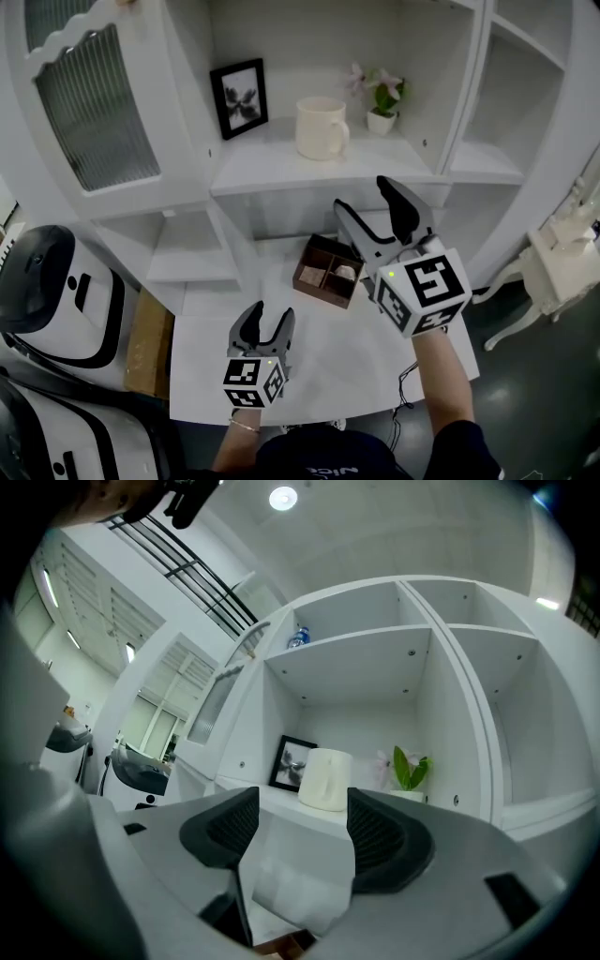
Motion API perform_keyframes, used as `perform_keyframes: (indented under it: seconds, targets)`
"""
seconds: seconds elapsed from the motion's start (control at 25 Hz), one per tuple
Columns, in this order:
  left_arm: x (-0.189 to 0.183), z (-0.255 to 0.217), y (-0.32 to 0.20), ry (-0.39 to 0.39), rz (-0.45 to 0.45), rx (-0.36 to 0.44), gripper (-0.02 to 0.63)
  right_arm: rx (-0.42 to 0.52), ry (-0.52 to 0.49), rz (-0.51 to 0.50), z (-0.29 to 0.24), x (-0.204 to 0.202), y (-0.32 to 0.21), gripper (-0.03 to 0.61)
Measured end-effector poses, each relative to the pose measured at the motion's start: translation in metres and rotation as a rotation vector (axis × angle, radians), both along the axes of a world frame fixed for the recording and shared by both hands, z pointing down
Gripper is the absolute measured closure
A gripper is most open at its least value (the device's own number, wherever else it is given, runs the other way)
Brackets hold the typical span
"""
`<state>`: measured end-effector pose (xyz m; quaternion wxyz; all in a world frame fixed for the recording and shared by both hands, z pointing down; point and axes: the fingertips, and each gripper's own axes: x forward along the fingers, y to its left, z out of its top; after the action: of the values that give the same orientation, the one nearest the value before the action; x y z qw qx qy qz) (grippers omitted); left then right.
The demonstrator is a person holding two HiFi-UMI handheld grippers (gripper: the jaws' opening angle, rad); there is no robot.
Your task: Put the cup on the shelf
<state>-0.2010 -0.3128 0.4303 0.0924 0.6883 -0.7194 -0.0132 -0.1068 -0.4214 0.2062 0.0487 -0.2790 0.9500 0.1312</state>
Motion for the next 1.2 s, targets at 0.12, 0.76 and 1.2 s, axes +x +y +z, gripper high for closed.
perform_keyframes:
  seconds: [0.12, 0.76, 1.2]
  targets:
    - [-0.001, -0.005, 0.003, -0.003, -0.008, 0.037, 0.367, 0.040, -0.009, -0.002, 0.008, 0.009, 0.013, 0.282]
    - [0.010, 0.005, 0.022, -0.041, 0.030, 0.129, 0.367, 0.010, 0.028, 0.093, 0.128, 0.048, 0.046, 0.295]
    - [0.027, 0.072, 0.043, 0.015, 0.062, 0.041, 0.367, -0.204, 0.048, 0.117, 0.242, 0.069, 0.066, 0.308]
